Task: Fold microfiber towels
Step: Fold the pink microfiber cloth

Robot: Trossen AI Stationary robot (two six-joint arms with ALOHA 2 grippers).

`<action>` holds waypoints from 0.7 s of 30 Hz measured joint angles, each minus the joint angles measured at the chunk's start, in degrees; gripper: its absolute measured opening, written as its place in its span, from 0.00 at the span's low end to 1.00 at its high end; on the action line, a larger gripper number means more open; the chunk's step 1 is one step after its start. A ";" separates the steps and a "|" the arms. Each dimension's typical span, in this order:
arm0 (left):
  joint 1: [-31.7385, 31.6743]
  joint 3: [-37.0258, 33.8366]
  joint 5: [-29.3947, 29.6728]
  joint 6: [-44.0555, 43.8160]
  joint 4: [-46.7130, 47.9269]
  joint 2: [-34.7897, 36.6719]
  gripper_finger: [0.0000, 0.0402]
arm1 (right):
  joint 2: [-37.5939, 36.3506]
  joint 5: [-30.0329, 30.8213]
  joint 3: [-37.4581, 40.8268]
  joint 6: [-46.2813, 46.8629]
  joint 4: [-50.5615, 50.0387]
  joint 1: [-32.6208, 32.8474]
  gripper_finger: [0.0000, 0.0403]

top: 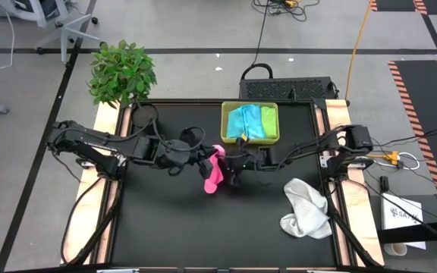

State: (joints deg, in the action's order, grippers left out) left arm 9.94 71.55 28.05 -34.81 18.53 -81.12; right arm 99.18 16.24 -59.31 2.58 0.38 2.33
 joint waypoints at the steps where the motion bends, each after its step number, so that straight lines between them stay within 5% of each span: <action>1: 0.08 0.00 0.00 0.00 -0.26 0.00 0.01 | 0.48 -0.01 0.00 0.00 -0.19 -0.04 0.13; 11: 1.11 0.00 -0.82 0.21 -1.50 0.00 0.01 | 0.60 -0.02 1.14 -0.20 -5.78 -0.48 0.11; 21: 2.23 0.00 -1.32 -4.96 13.90 0.00 0.01 | -19.85 -1.27 1.11 6.23 -32.05 -0.33 0.00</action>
State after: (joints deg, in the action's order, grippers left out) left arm 12.18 71.55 26.74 -39.77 32.42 -81.12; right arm 79.33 14.97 -58.19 8.81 -31.67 2.00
